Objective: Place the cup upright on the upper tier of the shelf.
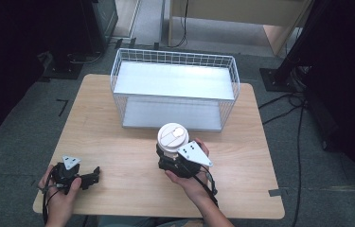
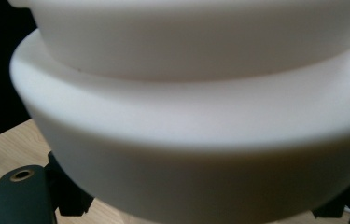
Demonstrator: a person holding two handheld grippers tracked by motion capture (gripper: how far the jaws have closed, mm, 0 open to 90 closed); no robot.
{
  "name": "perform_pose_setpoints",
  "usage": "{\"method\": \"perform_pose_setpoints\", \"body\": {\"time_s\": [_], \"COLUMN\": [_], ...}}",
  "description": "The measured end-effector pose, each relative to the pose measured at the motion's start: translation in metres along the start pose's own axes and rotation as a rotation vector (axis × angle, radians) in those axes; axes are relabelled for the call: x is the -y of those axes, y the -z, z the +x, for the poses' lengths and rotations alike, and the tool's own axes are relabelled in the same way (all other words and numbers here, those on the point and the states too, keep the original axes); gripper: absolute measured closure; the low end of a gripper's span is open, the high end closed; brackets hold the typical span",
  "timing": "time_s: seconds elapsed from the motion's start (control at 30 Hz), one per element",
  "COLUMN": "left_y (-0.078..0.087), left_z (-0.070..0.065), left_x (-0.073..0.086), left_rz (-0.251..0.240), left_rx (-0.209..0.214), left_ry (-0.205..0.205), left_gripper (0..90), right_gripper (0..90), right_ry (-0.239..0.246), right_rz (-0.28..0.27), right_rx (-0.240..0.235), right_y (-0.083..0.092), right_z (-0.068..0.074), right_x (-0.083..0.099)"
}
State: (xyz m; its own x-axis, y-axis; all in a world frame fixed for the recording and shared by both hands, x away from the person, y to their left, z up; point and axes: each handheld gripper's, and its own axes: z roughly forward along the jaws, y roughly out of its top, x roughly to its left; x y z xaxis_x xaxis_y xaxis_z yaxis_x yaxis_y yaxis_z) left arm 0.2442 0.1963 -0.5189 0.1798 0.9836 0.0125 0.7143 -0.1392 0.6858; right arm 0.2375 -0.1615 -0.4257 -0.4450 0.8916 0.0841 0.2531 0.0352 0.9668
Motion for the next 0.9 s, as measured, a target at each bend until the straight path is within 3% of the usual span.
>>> {"method": "perform_pose_setpoints", "body": {"time_s": [0.9], "left_y": [0.0], "left_z": [0.0], "left_x": [0.0], "left_rz": [0.002], "left_rx": [0.001], "left_ry": [-0.001], "left_gripper": [0.2], "right_gripper": [16.0], "right_ry": [0.022], "right_rz": [-0.092], "right_rx": [0.02], "right_y": [0.01], "right_z": [-0.009], "right_x": [-0.041]}}
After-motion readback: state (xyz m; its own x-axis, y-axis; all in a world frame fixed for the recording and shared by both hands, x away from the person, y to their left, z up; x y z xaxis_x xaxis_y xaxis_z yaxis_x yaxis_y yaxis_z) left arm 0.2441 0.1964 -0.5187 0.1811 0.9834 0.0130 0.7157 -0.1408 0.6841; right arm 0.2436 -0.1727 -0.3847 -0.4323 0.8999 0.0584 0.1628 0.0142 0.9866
